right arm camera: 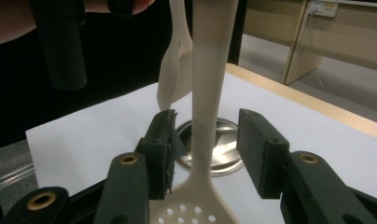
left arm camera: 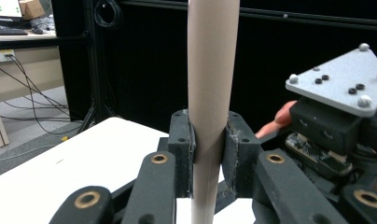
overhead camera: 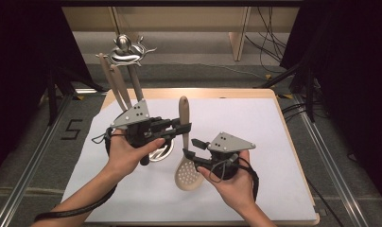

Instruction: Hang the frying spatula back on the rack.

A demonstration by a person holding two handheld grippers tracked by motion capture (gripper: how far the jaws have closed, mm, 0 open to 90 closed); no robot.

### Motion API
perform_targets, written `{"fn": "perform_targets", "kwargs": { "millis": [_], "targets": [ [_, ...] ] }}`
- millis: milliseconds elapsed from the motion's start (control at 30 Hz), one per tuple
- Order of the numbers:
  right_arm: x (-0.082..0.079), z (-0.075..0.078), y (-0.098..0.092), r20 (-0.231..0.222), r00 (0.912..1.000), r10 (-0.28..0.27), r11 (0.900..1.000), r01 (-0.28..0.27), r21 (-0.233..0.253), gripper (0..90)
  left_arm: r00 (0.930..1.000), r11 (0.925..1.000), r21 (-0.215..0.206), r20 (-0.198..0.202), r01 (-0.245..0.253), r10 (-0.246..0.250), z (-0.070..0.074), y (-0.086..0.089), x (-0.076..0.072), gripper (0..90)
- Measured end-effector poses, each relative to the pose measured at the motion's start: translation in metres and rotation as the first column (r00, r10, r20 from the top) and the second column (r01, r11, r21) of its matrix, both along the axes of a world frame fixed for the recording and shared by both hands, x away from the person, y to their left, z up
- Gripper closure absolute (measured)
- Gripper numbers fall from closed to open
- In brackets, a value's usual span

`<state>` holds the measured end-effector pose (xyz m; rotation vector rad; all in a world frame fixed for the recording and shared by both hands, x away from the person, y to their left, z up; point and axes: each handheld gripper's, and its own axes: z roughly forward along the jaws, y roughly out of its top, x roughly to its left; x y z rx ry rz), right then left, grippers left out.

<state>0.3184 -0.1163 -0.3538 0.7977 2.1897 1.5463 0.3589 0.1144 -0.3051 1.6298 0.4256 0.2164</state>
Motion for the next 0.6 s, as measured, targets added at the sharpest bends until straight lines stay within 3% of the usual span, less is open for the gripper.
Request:
{"fn": "perform_targets", "kwargs": {
  "millis": [200,267,400,467,500,533,567,600],
  "targets": [
    [-0.001,-0.001,0.002,0.006,0.9999,0.015,1.0,-0.015,0.01,56.8,1.0,1.0,-0.006,0.009,0.003,-0.003,0.0,0.009,-0.001,74.6],
    [0.0,-0.001,0.0,0.028,0.9995,0.016,1.0,-0.016,0.003,55.8,0.9999,1.0,-0.006,0.012,-0.004,0.004,0.0,0.014,-0.001,74.6],
    [0.0,-0.001,-0.004,-0.015,0.9997,0.019,1.0,-0.019,0.002,55.4,0.9998,0.9999,0.003,0.014,-0.011,0.011,0.001,0.018,0.0,74.6],
    [0.002,-0.003,-0.009,-0.009,1.0,0.005,1.0,-0.005,0.007,54.8,0.9998,0.9999,0.009,0.017,-0.011,0.011,0.0,0.021,0.001,74.6],
    [0.002,-0.004,-0.009,-0.036,0.9993,0.003,1.0,-0.003,0.02,54.8,0.9997,0.9998,0.016,0.021,-0.011,0.01,0.001,0.023,0.001,74.6],
    [0.003,-0.005,-0.012,-0.02,0.9997,-0.015,1.0,0.015,0.006,54.8,0.9997,0.9998,0.016,0.021,-0.011,0.01,0.001,0.023,0.001,74.7],
    [0.003,-0.006,-0.013,-0.044,0.9989,-0.013,1.0,0.014,0.017,54.7,0.9996,0.9997,0.016,0.022,-0.017,0.016,0.0,0.025,0.0,74.6],
    [0.004,-0.007,-0.016,-0.033,0.9993,-0.02,1.0,0.02,0.009,54.6,0.9996,0.9997,0.017,0.02,-0.019,0.018,0.001,0.026,0.0,74.6]
  ]
}}
